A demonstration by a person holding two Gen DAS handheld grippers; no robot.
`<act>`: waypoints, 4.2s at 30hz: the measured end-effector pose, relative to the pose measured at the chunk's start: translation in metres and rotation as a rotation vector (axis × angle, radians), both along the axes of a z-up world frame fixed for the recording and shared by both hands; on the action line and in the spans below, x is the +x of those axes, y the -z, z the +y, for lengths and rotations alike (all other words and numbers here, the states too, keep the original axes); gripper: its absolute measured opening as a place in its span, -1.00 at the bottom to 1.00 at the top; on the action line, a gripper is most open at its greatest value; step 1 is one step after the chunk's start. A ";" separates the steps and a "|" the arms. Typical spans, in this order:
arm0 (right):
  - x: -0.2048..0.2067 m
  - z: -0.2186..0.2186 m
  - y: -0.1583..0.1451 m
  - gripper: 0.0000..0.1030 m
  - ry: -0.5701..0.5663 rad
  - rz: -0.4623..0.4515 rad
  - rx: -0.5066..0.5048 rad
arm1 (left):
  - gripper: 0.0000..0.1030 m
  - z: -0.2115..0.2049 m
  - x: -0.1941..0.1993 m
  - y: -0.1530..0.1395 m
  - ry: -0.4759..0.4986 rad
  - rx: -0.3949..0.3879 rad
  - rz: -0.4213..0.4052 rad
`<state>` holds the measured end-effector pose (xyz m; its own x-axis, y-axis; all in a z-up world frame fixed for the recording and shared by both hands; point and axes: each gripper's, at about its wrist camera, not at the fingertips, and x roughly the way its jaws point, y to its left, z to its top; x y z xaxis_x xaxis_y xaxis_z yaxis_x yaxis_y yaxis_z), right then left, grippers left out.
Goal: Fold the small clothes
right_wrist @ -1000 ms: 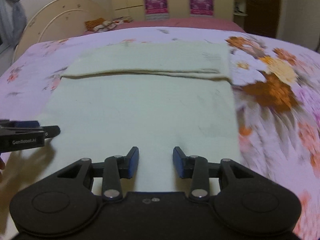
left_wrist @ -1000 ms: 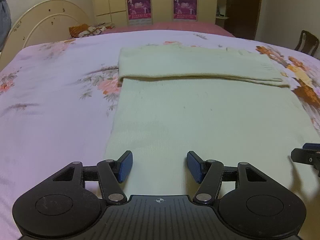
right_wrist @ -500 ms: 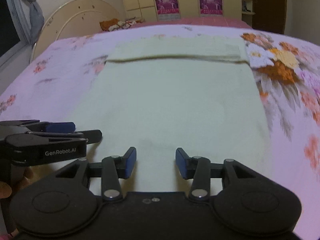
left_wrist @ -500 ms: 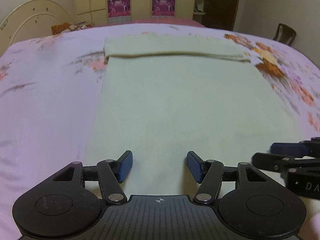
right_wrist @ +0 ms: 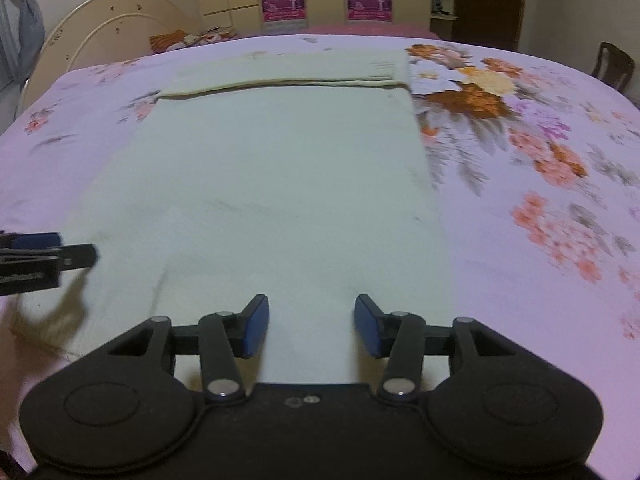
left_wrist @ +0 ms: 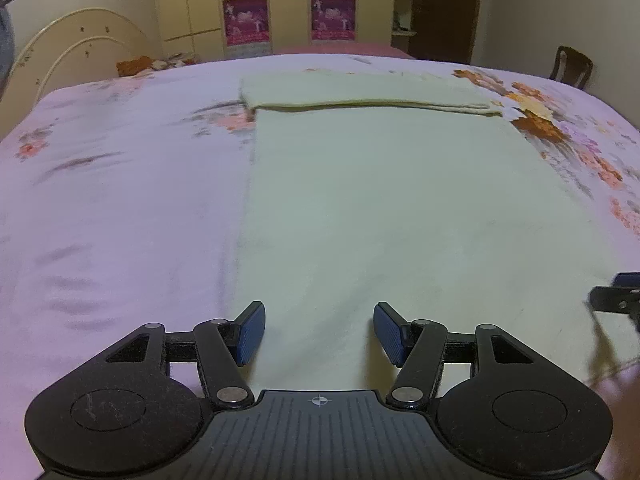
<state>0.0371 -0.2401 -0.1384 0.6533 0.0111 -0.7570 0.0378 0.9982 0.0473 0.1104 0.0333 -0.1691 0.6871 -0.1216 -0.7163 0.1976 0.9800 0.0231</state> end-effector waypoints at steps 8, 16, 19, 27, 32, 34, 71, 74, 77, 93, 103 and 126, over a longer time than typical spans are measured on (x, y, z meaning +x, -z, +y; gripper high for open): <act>-0.016 -0.002 0.000 0.02 0.046 0.010 -0.013 | 0.17 0.033 -0.015 0.008 -0.029 -0.024 0.034; -0.027 -0.018 0.004 0.06 0.105 0.022 -0.015 | 0.17 0.059 -0.023 0.014 -0.067 -0.080 0.069; -0.028 -0.022 0.003 0.06 0.120 0.021 -0.015 | 0.16 0.062 -0.021 0.016 -0.073 -0.149 0.092; -0.020 -0.036 0.011 0.09 0.128 0.046 0.025 | -0.44 0.059 -0.012 0.017 -0.056 -0.222 0.143; -0.017 -0.040 0.009 -0.27 0.110 0.069 0.074 | -0.75 0.061 -0.003 0.017 -0.055 -0.274 0.199; -0.015 -0.042 0.009 -0.43 0.097 0.082 0.096 | -0.83 0.058 0.001 0.018 -0.038 -0.277 0.220; 0.236 -0.091 -0.054 -0.86 0.003 -0.159 0.354 | -0.89 0.000 0.267 -0.032 -0.112 -0.480 -0.042; 0.258 -0.096 -0.046 -0.86 0.009 -0.149 0.362 | -0.89 -0.004 0.284 -0.023 -0.122 -0.468 -0.035; 0.276 -0.101 -0.038 -0.86 0.027 -0.140 0.382 | -0.89 -0.005 0.303 -0.016 -0.145 -0.469 -0.029; 0.361 -0.148 -0.002 -0.69 0.230 -0.076 0.526 | -0.78 -0.008 0.388 -0.002 -0.238 -0.417 0.020; 0.361 -0.147 -0.021 -0.03 0.146 -0.175 0.340 | 0.64 0.005 0.386 -0.009 -0.206 -0.309 -0.064; 0.361 -0.136 0.000 0.12 0.075 -0.118 0.181 | 0.63 -0.012 0.363 -0.009 -0.042 -0.116 -0.117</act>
